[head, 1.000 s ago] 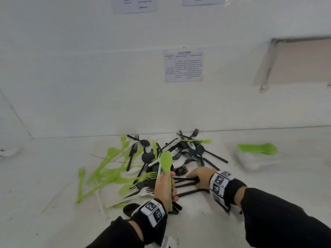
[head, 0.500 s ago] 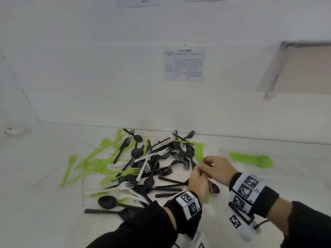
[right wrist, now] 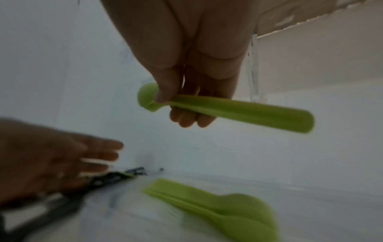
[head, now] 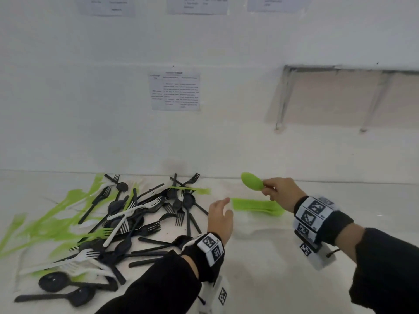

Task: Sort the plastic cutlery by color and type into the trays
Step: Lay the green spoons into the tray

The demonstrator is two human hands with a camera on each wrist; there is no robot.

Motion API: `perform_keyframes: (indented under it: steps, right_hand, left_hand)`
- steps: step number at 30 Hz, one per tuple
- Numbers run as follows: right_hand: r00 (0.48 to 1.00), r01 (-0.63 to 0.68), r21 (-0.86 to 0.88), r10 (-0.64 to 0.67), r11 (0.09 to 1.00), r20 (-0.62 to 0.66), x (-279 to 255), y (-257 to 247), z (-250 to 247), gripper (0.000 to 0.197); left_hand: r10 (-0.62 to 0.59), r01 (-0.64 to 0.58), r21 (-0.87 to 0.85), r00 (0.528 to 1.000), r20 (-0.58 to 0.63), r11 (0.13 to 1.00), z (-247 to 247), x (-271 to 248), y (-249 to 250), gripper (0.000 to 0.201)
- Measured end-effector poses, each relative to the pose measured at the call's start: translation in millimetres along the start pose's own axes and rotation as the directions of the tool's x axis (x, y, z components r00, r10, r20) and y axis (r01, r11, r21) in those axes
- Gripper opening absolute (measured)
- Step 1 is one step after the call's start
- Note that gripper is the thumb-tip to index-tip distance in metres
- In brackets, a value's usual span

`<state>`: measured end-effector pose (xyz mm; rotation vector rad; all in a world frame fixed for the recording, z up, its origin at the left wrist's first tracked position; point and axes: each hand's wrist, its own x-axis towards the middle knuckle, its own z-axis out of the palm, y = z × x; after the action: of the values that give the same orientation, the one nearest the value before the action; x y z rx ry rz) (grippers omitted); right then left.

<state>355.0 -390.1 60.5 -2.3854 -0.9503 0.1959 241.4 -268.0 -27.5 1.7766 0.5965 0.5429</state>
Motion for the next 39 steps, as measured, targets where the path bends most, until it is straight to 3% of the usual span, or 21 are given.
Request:
perform_keyframes:
  steps: [5,9,14,17,18,20,22,24,26,28,30,31,33,34,35,37,39]
  right_hand:
    - [0.987,-0.018,-0.268,0.060,0.963,0.151,16.3,44.5,11.0,0.026]
    - [0.975,-0.018,-0.302,0.084,0.953,0.207,29.8,54.5,15.7,0.024]
    - [0.990,-0.035,-0.175,0.057,0.984,0.126,43.7,63.8,5.7,0.026]
    - [0.986,0.019,-0.147,0.005,0.989,0.164,42.7,63.0,7.8,0.004]
    - [0.989,0.024,-0.124,-0.006,0.992,0.146,44.3,62.3,8.9,0.005]
    - [0.997,0.052,-0.056,-0.048,0.997,0.058,48.5,59.1,9.1,0.009]
    - [0.995,0.093,0.078,-0.090,0.993,-0.044,53.9,55.1,8.7,0.013]
    - [0.993,0.101,0.386,-0.070,0.917,-0.094,53.5,48.3,10.0,0.011]
    - [0.997,0.056,0.696,-0.004,0.715,-0.076,51.6,41.5,14.3,0.019]
    - [0.999,0.002,0.827,0.040,0.563,-0.030,48.4,36.4,17.6,0.016]
    - [0.998,-0.034,0.843,0.067,0.537,-0.002,48.5,37.6,22.3,0.011]
    - [0.995,-0.052,0.794,0.102,0.606,-0.012,48.9,40.2,23.2,0.015]
    - [0.975,-0.084,0.546,0.180,0.834,-0.126,49.5,50.2,22.4,0.059]
    - [0.968,-0.080,0.392,0.166,0.916,-0.189,46.9,53.5,19.2,0.080]
    - [0.969,-0.067,0.204,0.113,0.977,-0.220,43.3,55.8,15.8,0.088]
    - [0.986,0.037,-0.219,-0.071,0.975,-0.150,35.5,58.1,13.1,0.068]
    - [0.985,0.164,-0.457,-0.168,0.874,0.032,33.5,61.2,14.3,0.036]
  left_hand:
    - [-0.068,0.061,0.080,0.994,0.080,0.995,18.5,26.1,0.4,0.046]
    - [-0.124,0.120,0.058,0.990,0.062,0.991,33.5,41.0,-2.2,0.046]
    - [-0.081,0.074,0.164,0.996,0.040,0.984,49.6,49.7,-16.8,0.045]
    - [-0.036,0.034,0.194,0.999,0.007,0.980,54.4,50.2,-25.6,0.045]
    - [-0.023,0.022,0.198,1.000,0.002,0.980,54.7,49.6,-25.1,0.045]
    - [0.006,-0.003,0.213,1.000,-0.010,0.977,55.0,49.0,-20.7,0.046]
    - [0.067,-0.066,0.247,0.998,0.003,0.967,54.9,47.2,-12.7,0.062]
    - [0.136,-0.153,0.315,0.988,0.075,0.937,53.5,43.0,-2.5,0.073]
    - [0.162,-0.211,0.281,0.969,0.188,0.936,53.3,38.7,7.5,0.052]
    - [0.160,-0.226,0.251,0.953,0.257,0.941,52.8,35.6,12.6,0.040]
    - [0.164,-0.227,0.275,0.959,0.232,0.934,50.2,35.0,12.1,0.040]
    - [0.169,-0.225,0.305,0.965,0.199,0.925,48.5,35.6,10.7,0.038]
    - [0.173,-0.212,0.395,0.976,0.132,0.894,44.9,37.9,6.7,0.038]
    - [0.170,-0.208,0.456,0.978,0.125,0.865,42.4,39.1,4.9,0.038]
    - [0.166,-0.217,0.523,0.976,0.142,0.825,39.7,40.2,3.1,0.038]
    - [0.175,-0.269,0.645,0.962,0.208,0.715,35.3,43.3,0.1,0.039]
    - [0.197,-0.323,0.708,0.946,0.258,0.627,32.2,45.4,-2.4,0.039]
